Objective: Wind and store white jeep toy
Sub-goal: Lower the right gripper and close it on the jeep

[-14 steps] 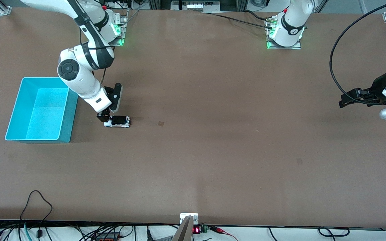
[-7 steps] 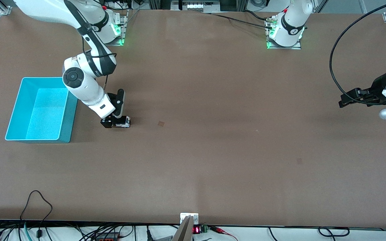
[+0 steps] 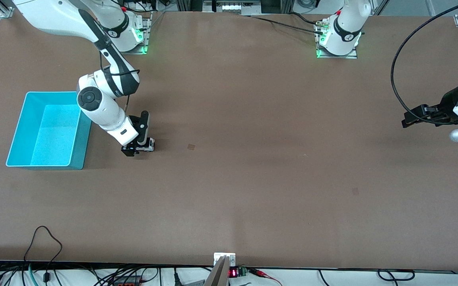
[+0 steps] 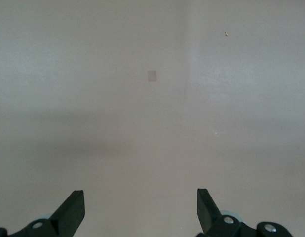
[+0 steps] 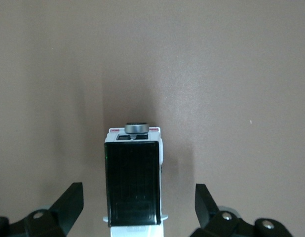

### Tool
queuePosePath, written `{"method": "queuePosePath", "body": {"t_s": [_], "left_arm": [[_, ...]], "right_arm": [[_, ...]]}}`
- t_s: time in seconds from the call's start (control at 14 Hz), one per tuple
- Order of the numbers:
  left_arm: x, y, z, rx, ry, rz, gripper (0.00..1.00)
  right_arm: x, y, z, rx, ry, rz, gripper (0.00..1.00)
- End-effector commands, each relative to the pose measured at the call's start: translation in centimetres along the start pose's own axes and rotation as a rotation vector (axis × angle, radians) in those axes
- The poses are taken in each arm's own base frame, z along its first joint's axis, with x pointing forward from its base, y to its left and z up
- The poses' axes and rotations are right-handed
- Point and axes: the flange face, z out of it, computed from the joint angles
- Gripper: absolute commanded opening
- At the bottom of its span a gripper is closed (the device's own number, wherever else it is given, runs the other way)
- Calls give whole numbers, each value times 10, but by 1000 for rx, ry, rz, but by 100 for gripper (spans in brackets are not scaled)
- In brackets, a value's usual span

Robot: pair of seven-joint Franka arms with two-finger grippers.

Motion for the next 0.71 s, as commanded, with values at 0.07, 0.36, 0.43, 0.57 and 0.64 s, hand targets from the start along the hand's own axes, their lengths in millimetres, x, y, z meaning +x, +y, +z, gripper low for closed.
{"method": "queuePosePath", "body": {"t_s": [0.07,0.36,0.43,0.57,0.64], "left_arm": [[-2,-2,-3,19,5,6,100],[-2,-2,-2,19,4,6,100],[-2,-3,-2,19,4,5,100],[-2,-2,-1,19,4,6,100],[-2,-2,-1,19,4,6,100]], "right_arm": [[1,4,11,-16,-11,-31,100],[-1,3,18,-5,-15,-28,100],[-1,3,19,-3,-16,-30,96],[-2,5,20,-5,-15,-27,57],[-1,6,20,-6,-14,-28,43]]}}
